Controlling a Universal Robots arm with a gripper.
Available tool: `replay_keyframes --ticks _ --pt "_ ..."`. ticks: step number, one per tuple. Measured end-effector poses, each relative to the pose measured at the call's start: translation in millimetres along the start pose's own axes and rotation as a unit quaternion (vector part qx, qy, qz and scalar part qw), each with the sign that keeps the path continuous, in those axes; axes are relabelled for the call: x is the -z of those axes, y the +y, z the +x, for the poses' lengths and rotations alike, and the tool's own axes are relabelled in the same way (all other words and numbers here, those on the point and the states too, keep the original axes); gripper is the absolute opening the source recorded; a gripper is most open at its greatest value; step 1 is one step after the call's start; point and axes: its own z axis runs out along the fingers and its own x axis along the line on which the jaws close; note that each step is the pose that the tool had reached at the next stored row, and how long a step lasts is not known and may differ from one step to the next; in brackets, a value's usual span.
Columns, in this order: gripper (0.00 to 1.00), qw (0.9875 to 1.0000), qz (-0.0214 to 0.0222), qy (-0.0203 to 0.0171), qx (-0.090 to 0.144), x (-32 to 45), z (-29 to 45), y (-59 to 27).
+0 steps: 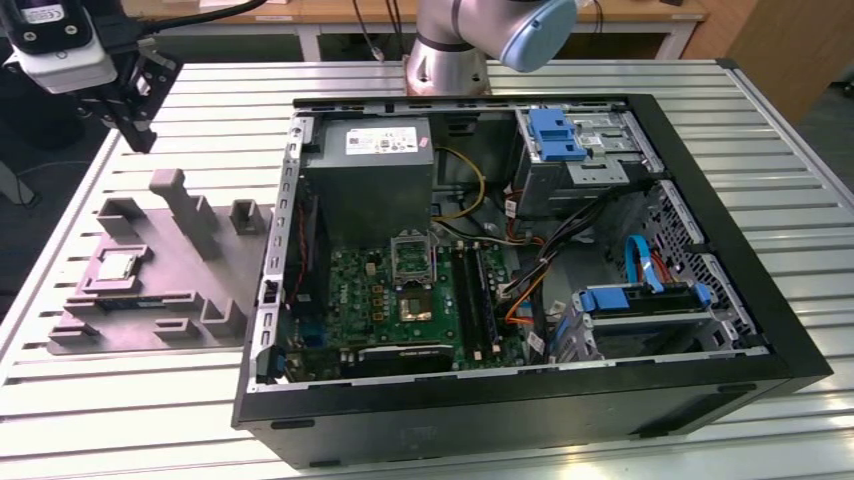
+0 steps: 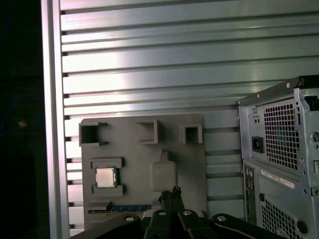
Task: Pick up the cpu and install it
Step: 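Reach for the cpu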
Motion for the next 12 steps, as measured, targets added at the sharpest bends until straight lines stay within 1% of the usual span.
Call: replay_keyframes --ticks 8,12 --pt "0.11 1.0 0.0 0.0 0.0 -0.3 1.2 -0.1" --pt "0.11 1.0 0.0 0.0 0.0 -1.2 2.9 -0.3"
